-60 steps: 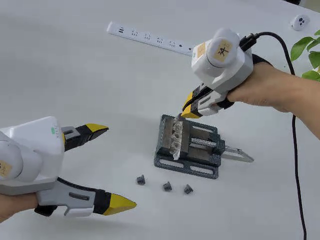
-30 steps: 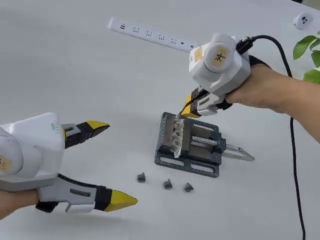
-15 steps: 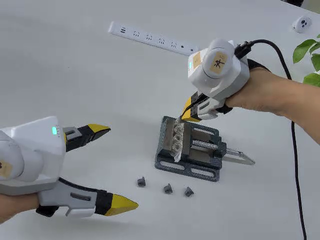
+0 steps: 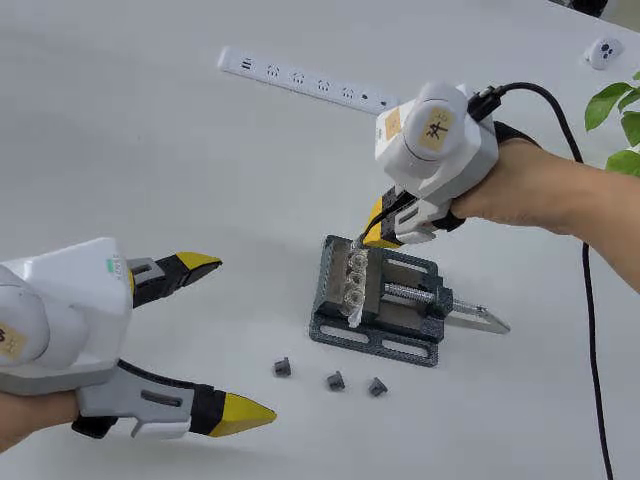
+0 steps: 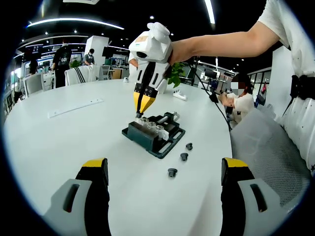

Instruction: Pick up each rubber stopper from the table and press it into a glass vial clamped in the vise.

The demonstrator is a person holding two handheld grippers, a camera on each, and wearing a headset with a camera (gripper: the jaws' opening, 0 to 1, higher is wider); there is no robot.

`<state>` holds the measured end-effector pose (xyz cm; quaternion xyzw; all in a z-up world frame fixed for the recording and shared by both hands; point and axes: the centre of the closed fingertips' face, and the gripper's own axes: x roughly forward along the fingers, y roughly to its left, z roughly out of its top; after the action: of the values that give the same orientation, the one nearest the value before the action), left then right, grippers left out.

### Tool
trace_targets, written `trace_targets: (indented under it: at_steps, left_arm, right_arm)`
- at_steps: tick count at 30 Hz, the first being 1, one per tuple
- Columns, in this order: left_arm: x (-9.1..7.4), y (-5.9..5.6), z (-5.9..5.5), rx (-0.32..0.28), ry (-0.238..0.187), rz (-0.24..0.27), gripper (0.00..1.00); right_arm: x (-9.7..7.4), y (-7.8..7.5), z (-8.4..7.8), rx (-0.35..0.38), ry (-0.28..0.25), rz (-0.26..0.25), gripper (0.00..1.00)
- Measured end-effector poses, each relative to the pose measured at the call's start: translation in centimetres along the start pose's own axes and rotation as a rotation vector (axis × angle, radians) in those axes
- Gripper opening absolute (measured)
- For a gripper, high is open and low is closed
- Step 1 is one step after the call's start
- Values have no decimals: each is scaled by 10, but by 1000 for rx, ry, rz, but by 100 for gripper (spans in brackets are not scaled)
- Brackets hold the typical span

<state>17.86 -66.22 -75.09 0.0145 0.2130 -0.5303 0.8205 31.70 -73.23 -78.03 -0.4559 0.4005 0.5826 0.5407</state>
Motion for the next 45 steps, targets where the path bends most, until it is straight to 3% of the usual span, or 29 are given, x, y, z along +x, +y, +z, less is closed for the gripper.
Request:
trace_targets:
  at_steps: [29, 45]
  left_arm:
    - [3, 2, 2, -6, -16, -2, 95]
    - [2, 3, 6, -7, -20, 4, 94]
  right_arm:
    - [2, 1, -2, 13, 79, 36, 0]
    - [2, 1, -4, 20, 88, 37, 0]
